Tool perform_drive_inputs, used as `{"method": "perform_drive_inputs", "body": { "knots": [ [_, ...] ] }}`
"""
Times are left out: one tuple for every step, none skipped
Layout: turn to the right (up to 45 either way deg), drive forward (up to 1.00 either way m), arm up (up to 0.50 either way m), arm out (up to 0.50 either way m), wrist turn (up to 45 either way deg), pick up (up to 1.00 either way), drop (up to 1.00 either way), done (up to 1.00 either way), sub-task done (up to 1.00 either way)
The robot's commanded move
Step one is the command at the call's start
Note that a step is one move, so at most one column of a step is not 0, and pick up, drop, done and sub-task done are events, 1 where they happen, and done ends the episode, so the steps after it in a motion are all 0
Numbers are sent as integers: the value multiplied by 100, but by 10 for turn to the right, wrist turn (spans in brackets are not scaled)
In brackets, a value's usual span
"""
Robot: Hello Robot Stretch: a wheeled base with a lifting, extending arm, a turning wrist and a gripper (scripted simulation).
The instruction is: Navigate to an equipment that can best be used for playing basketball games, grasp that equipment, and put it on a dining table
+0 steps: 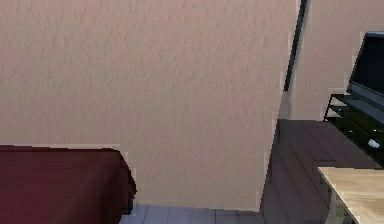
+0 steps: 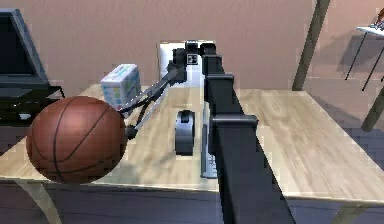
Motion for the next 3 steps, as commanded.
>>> {"method": "perform_drive_inputs", "body": {
  "knots": [
    [0, 0, 0, 0, 450, 0, 0, 0, 0],
    [0, 0, 0, 0, 450, 0, 0, 0, 0],
    [0, 0, 0, 0, 450, 0, 0, 0, 0]
  ]
}}
